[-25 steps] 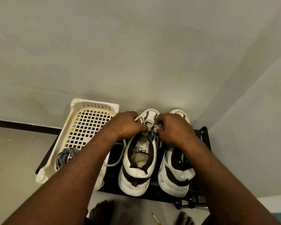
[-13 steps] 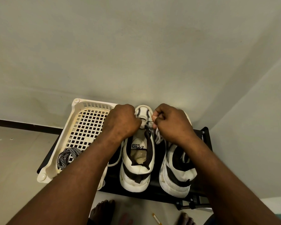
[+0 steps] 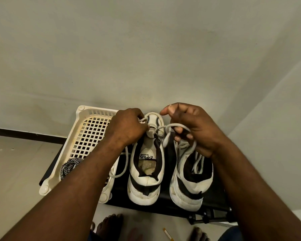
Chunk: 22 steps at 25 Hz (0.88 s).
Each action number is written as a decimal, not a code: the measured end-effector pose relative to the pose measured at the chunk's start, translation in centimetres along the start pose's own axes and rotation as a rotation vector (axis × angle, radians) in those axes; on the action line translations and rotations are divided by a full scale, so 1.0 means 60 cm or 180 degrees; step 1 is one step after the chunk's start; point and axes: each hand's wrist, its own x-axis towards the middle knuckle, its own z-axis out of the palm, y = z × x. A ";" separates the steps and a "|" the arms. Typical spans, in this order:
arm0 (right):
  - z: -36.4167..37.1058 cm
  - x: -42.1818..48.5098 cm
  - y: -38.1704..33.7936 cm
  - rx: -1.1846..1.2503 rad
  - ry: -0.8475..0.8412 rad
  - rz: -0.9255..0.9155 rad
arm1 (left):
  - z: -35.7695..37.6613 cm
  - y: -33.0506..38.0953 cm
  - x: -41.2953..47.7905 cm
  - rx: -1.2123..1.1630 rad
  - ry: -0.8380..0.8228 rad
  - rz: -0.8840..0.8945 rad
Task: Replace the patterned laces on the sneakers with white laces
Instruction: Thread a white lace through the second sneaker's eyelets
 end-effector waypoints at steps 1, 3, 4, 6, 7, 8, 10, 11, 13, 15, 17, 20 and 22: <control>-0.006 -0.004 -0.005 0.0454 -0.0324 -0.0131 | 0.000 0.000 0.001 -0.0108 0.0055 -0.0018; -0.016 -0.008 -0.014 0.0703 -0.0681 -0.0279 | -0.003 -0.001 0.002 -0.0260 0.0138 -0.0057; -0.022 -0.007 -0.015 0.0351 -0.0689 -0.0251 | -0.003 -0.003 0.002 -0.0261 0.0114 -0.0063; -0.026 -0.002 -0.001 -0.1063 -0.0444 -0.0102 | 0.001 -0.008 0.001 -0.0148 -0.0103 -0.0016; -0.026 0.004 0.012 -0.1844 -0.0138 -0.0072 | 0.003 -0.011 0.000 -0.0087 -0.0256 0.0042; -0.025 0.012 0.028 -0.2443 0.0249 -0.0092 | 0.004 -0.011 -0.001 -0.0063 -0.0383 0.0089; -0.011 0.025 0.052 -0.3076 0.0766 -0.0161 | 0.003 -0.007 -0.003 -0.0045 -0.0452 0.0121; -0.004 0.032 0.061 -0.3270 0.0788 -0.0004 | 0.004 -0.004 -0.003 0.0032 -0.0428 0.0119; 0.008 0.047 0.079 -0.3814 0.0587 0.0471 | 0.006 0.002 -0.006 0.0276 -0.0361 0.0122; 0.018 0.055 0.095 -0.4155 0.0543 0.0645 | 0.007 0.004 -0.010 0.0404 -0.0328 0.0102; 0.020 0.059 0.105 -0.4042 0.0710 0.0561 | 0.009 0.004 -0.011 0.0422 -0.0286 0.0092; 0.013 0.067 0.110 -0.3692 0.0770 0.0560 | 0.016 0.008 -0.011 0.0508 -0.0114 0.0124; 0.008 0.066 0.101 -0.2844 0.0863 0.0639 | 0.020 0.011 -0.011 0.0509 -0.0028 0.0144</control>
